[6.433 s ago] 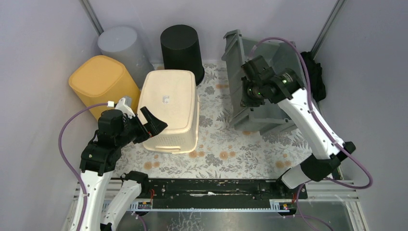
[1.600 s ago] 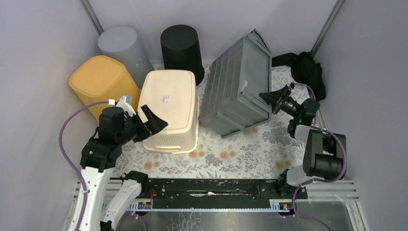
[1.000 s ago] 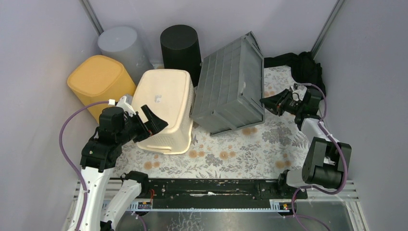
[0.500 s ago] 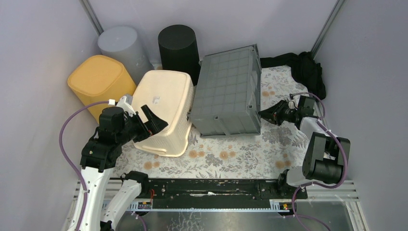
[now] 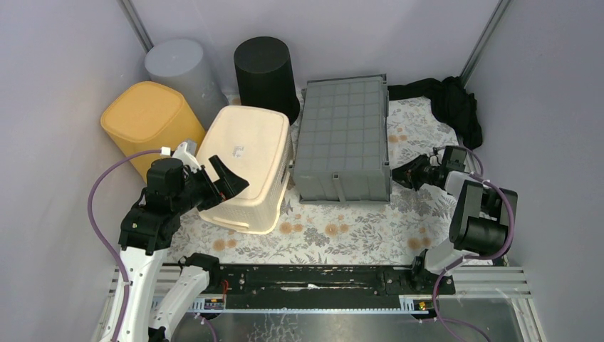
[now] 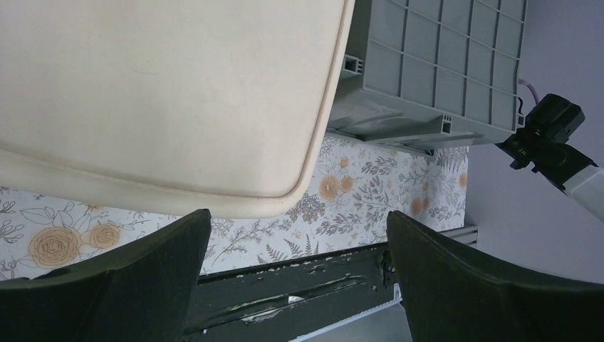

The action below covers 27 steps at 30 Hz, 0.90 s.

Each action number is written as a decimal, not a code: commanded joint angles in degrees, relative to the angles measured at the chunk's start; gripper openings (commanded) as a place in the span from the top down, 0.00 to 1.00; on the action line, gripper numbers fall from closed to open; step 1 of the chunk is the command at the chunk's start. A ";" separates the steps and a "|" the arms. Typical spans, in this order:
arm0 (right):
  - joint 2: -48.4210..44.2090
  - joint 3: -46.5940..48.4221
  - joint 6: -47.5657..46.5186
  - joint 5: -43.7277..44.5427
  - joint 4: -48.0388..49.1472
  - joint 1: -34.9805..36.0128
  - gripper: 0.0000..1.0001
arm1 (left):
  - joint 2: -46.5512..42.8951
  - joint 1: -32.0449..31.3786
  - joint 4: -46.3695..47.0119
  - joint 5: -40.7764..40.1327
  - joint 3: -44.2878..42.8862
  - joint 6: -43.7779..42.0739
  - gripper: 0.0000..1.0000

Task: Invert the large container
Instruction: Turn the container upside down at the center of the board.

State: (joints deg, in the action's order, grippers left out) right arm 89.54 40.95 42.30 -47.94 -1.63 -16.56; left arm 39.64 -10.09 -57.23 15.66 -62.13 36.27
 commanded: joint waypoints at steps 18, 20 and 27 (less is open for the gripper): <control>3.64 6.15 0.93 2.80 -1.91 -16.97 0.87 | 3.00 0.25 2.01 1.55 -1.96 -2.08 0.00; 3.93 6.77 0.23 3.41 -3.16 -18.52 0.86 | 3.22 0.24 1.75 1.65 -2.17 -2.16 0.00; 8.06 7.47 1.33 2.84 -3.08 -22.94 0.68 | 3.56 0.24 1.55 2.15 -2.42 -2.17 0.00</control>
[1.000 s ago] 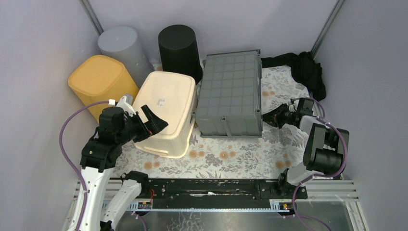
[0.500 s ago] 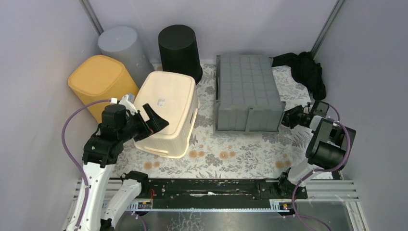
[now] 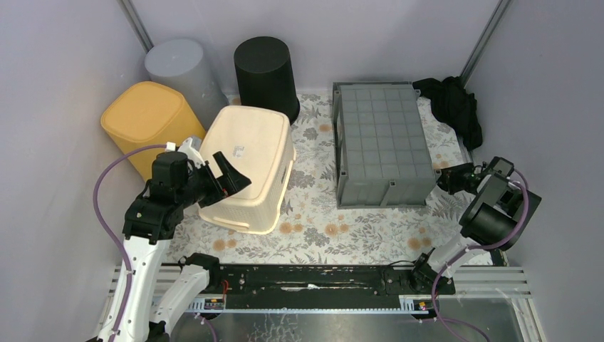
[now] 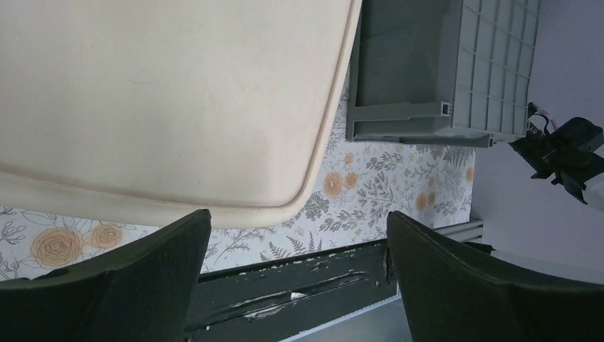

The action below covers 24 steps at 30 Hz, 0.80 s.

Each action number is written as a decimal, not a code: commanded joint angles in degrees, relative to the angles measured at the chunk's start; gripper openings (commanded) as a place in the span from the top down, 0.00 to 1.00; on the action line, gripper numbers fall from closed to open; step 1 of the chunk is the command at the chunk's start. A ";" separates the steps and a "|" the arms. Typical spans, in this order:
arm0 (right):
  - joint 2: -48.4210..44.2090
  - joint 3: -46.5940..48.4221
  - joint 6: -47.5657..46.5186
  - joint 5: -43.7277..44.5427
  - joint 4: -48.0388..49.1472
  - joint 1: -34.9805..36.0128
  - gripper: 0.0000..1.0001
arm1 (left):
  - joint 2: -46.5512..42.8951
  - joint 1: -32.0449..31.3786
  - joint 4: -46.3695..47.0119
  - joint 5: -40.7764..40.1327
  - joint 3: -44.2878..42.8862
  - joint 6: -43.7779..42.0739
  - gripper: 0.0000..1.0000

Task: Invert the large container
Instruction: Turn the container upside down at the center of the board.

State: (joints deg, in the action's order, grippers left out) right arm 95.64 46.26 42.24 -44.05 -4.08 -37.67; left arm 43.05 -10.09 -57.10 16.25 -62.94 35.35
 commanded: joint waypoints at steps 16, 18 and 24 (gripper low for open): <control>-3.72 17.00 -2.36 10.09 -14.46 -2.24 0.39 | -0.06 0.24 2.67 2.42 0.13 -0.81 0.00; -4.66 22.23 -2.87 11.06 -16.87 -1.49 0.39 | 0.14 0.22 2.69 2.41 -0.05 -0.89 0.00; -8.97 36.64 -5.77 12.11 -21.24 7.84 0.37 | 0.11 0.24 3.86 2.79 1.28 -0.65 0.00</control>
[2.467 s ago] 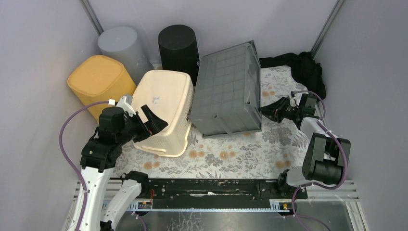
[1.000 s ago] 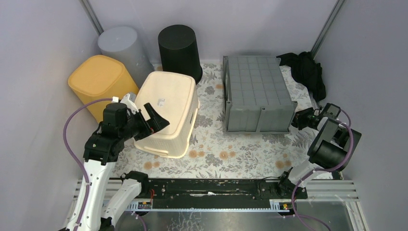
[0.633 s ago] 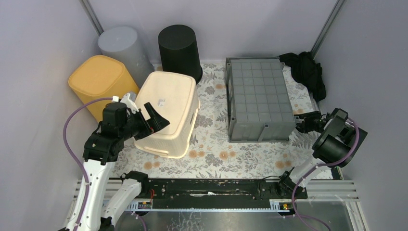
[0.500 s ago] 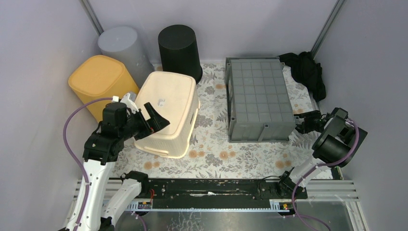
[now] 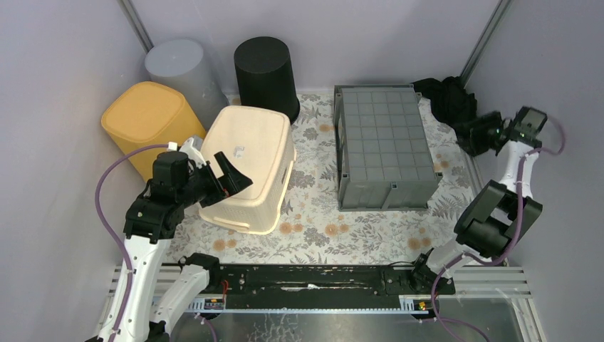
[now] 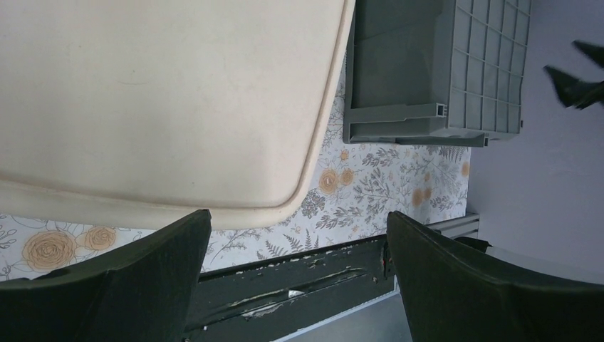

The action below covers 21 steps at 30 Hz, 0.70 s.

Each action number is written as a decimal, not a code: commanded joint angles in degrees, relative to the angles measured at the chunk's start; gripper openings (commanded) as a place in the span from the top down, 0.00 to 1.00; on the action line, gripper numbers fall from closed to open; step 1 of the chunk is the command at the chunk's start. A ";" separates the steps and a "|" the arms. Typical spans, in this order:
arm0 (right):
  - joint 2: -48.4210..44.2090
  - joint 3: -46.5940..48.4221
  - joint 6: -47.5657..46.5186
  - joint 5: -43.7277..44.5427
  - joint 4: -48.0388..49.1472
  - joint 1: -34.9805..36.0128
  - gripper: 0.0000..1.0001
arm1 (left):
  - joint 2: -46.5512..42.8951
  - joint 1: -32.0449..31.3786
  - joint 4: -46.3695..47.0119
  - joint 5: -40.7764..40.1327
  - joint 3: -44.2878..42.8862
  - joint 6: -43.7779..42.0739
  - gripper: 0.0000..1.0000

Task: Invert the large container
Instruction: Turn the container upside down at the center of the board, then move the container to the corner of the board.

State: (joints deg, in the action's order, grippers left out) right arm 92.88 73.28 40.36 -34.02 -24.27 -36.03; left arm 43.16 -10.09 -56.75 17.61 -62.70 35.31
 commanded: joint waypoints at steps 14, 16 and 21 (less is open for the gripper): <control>0.91 35.57 -14.19 17.68 -17.53 68.52 0.30 | -1.21 0.29 3.05 -1.17 1.24 -0.33 0.00; 5.00 36.11 -14.09 23.65 -19.14 74.61 0.30 | -1.46 0.20 3.05 -1.71 0.99 -0.04 0.00; 12.95 37.35 -13.35 32.89 -24.17 77.42 0.32 | -1.81 0.27 2.59 -1.90 -0.62 0.81 0.00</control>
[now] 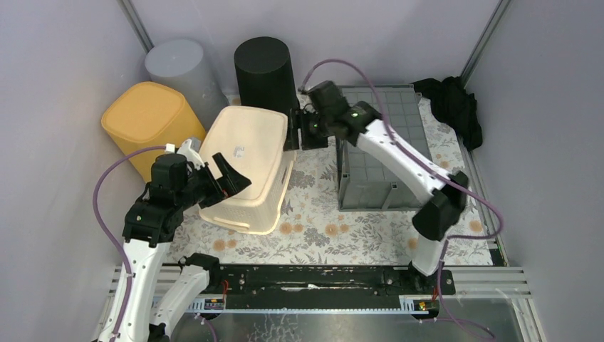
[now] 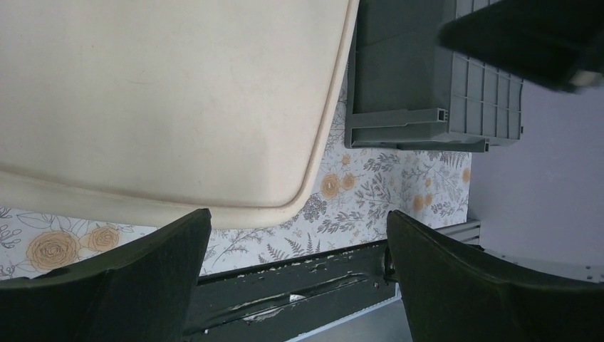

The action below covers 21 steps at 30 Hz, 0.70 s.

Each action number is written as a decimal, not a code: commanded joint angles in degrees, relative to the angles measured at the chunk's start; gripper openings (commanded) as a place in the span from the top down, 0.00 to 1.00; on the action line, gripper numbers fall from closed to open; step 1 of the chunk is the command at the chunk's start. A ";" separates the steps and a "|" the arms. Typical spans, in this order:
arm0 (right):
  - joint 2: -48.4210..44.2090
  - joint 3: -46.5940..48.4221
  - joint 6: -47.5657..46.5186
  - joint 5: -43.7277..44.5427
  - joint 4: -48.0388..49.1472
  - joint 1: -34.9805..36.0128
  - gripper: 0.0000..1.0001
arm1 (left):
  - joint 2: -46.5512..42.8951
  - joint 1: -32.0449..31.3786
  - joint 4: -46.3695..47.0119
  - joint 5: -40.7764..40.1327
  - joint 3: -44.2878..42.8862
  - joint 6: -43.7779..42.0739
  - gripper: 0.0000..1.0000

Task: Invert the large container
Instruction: Move the container to the corner of the board.

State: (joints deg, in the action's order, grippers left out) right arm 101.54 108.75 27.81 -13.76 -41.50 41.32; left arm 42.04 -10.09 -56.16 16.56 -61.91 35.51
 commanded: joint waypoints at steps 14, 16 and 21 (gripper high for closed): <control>13.53 -6.48 -4.00 19.89 -6.64 -2.50 0.31 | -0.64 0.29 1.56 -1.32 -1.51 -0.04 0.00; 13.20 -8.24 -4.14 19.42 -5.58 -5.24 0.31 | -0.73 0.25 1.49 -1.29 -1.61 0.02 0.00; 12.18 -11.06 -5.75 19.02 -4.29 -11.61 0.32 | -0.87 0.24 1.49 -1.00 -1.20 0.17 0.00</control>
State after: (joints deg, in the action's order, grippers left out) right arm 115.35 98.89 24.36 3.51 -46.81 35.03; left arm 41.45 -10.09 -56.23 15.64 -61.93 35.92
